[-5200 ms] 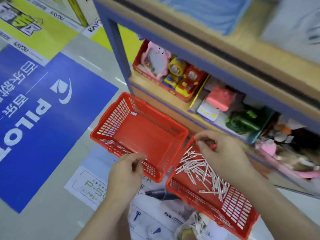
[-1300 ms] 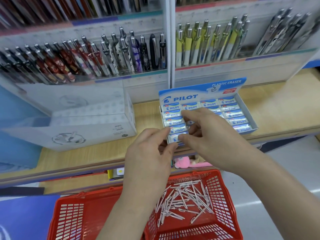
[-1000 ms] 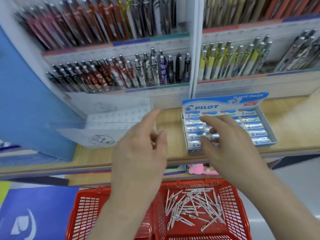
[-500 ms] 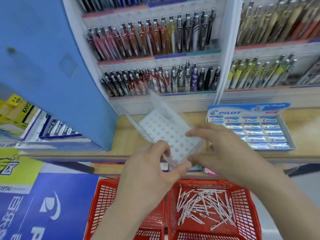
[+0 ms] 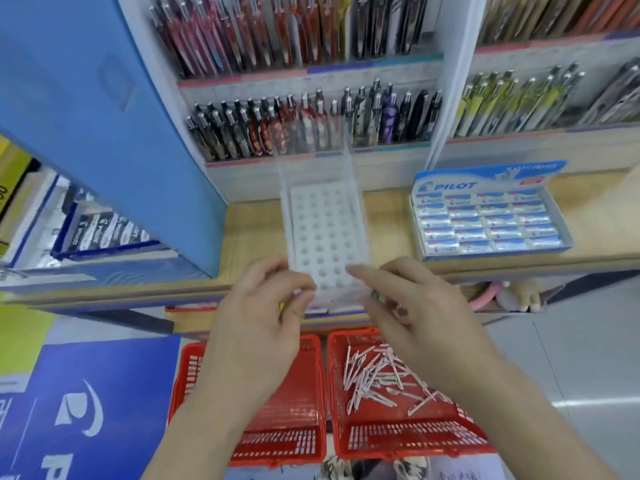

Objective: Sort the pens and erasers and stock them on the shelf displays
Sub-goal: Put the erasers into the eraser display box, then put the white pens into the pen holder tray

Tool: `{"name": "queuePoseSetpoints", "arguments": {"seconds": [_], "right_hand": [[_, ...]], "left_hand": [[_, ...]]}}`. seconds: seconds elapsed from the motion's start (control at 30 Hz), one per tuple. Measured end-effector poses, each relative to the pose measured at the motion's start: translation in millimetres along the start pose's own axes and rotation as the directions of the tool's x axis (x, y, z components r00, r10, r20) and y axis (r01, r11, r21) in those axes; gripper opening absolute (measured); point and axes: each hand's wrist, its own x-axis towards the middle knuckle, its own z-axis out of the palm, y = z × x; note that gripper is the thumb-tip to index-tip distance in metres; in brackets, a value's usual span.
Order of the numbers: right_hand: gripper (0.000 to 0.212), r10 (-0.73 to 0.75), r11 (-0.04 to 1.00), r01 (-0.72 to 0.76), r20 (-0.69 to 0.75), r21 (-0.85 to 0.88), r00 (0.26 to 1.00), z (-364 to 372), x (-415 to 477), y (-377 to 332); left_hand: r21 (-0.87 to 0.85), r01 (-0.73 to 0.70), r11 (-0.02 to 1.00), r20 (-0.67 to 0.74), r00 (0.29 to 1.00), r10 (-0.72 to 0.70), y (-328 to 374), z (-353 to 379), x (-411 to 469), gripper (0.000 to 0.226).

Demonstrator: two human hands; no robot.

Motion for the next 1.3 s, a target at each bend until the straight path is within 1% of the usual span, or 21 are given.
{"name": "queuePoseSetpoints", "arguments": {"seconds": [0.07, 0.13, 0.2, 0.27, 0.33, 0.37, 0.4, 0.47, 0.53, 0.6, 0.67, 0.73, 0.8, 0.87, 0.9, 0.93, 1.03, 1.1, 1.2, 1.27, 1.3], "right_hand": [[0.054, 0.008, 0.996, -0.009, 0.020, 0.087, 1.000, 0.2, -5.7, -2.7], [0.058, 0.047, 0.984, -0.042, -0.024, 0.174, 0.999, -0.6, -10.9, -2.2], [0.047, 0.124, 0.966, -0.096, -0.104, 0.240, 0.987, -0.1, -18.2, 4.3], [0.033, 0.203, 0.955, -0.161, -0.153, 0.250, 0.967, -0.9, -28.5, 18.2], [0.025, 0.277, 0.946, -0.246, -0.132, 0.208, 0.952, -2.5, -41.6, 37.3], [0.022, 0.300, 0.946, -0.281, -0.110, 0.164, 0.947, -3.1, -48.5, 48.2], [0.020, 0.325, 0.942, -0.314, -0.079, 0.121, 0.942, -3.0, -56.2, 60.5], [0.020, 0.383, 0.921, -0.383, 0.009, 0.068, 0.924, -0.4, -73.7, 88.8], [0.024, 0.421, 0.905, -0.425, 0.107, 0.013, 0.901, 9.0, -94.0, 123.5], [0.026, 0.492, 0.869, -0.495, 0.172, -0.025, 0.854, 29.1, -122.2, 162.9], [0.028, 0.566, 0.820, -0.570, 0.224, -0.051, 0.794, 59.3, -155.9, 206.2], [0.033, 0.627, 0.766, -0.639, 0.295, -0.068, 0.721, 96.5, -191.0, 249.3], [0.038, 0.662, 0.728, -0.681, 0.343, -0.081, 0.667, 134.5, -220.7, 288.8], [0.042, 0.684, 0.704, -0.702, 0.363, -0.102, 0.633, 175.5, -244.8, 327.7], [0.044, 0.699, 0.691, -0.713, 0.362, -0.119, 0.617, 198.1, -254.8, 348.4], [0.048, 0.709, 0.682, -0.720, 0.359, -0.129, 0.608, 221.4, -262.4, 369.9], [0.058, 0.726, 0.662, -0.734, 0.368, -0.149, 0.580, 295.9, -277.6, 431.8], [0.062, 0.733, 0.671, -0.703, 0.356, -0.237, 0.579, 336.2, -277.8, 468.4], [0.061, 0.752, 0.657, -0.684, 0.335, -0.317, 0.567, 379.1, -268.7, 516.5], [0.065, 0.765, 0.642, -0.639, 0.303, -0.425, 0.568, 400.8, -264.4, 547.4], [0.067, 0.775, 0.625, -0.612, 0.286, -0.485, 0.564, 410.4, -263.9, 559.4]], "left_hand": [[-0.085, 0.054, 0.995, -0.020, 0.998, -0.056, -3.1, -0.6, -2.3, 0.015], [-0.135, 0.080, 0.988, -0.038, 0.996, -0.085, -4.0, -0.9, -3.5, 0.028], [-0.143, 0.054, 0.988, -0.076, 0.995, -0.066, -2.4, -2.2, -7.7, 0.037], [-0.123, -0.008, 0.992, -0.165, 0.986, -0.013, 0.2, -2.9, -17.3, 0.036], [-0.062, -0.063, 0.996, -0.234, 0.971, 0.046, 4.1, 1.2, -34.5, 0.027], [-0.043, -0.070, 0.997, -0.230, 0.972, 0.058, 4.3, 6.8, -45.4, 0.024], [-0.046, -0.059, 0.997, -0.190, 0.981, 0.050, 3.5, 15.4, -57.2, 0.024], [-0.083, 0.022, 0.996, -0.028, 0.999, -0.024, -4.3, 43.4, -81.2, 0.025], [-0.064, 0.140, 0.988, 0.157, 0.979, -0.128, -18.8, 86.1, -105.8, 0.026], [-0.004, 0.235, 0.972, 0.303, 0.927, -0.223, -38.8, 138.0, -132.7, 0.025], [0.058, 0.280, 0.958, 0.399, 0.873, -0.280, -61.3, 194.1, -154.9, 0.023], [0.134, 0.295, 0.946, 0.491, 0.809, -0.322, -84.9, 252.4, -171.8, 0.021], [0.209, 0.279, 0.937, 0.564, 0.749, -0.349, -110.9, 310.6, -183.3, 0.025], [0.282, 0.261, 0.923, 0.615, 0.690, -0.383, -141.9, 365.9, -189.2, 0.029], [0.315, 0.232, 0.920, 0.629, 0.675, -0.386, -159.8, 394.5, -190.1, 0.029], [0.342, 0.199, 0.918, 0.634, 0.673, -0.382, -179.5, 423.5, -190.0, 0.029], [0.378, 0.162, 0.912, 0.634, 0.672, -0.382, -241.3, 499.0, -186.2, 0.035], [0.413, 0.144, 0.899, 0.624, 0.674, -0.395, -276.8, 542.9, -182.4, 0.040], [0.515, 0.125, 0.848, 0.608, 0.644, -0.464, -311.3, 599.0, -176.7, 0.043], [0.556, 0.104, 0.824, 0.599, 0.637, -0.485, -328.5, 628.3, -179.4, 0.051], [0.564, 0.088, 0.821, 0.593, 0.649, -0.476, -334.7, 640.5, -182.1, 0.056]]}}
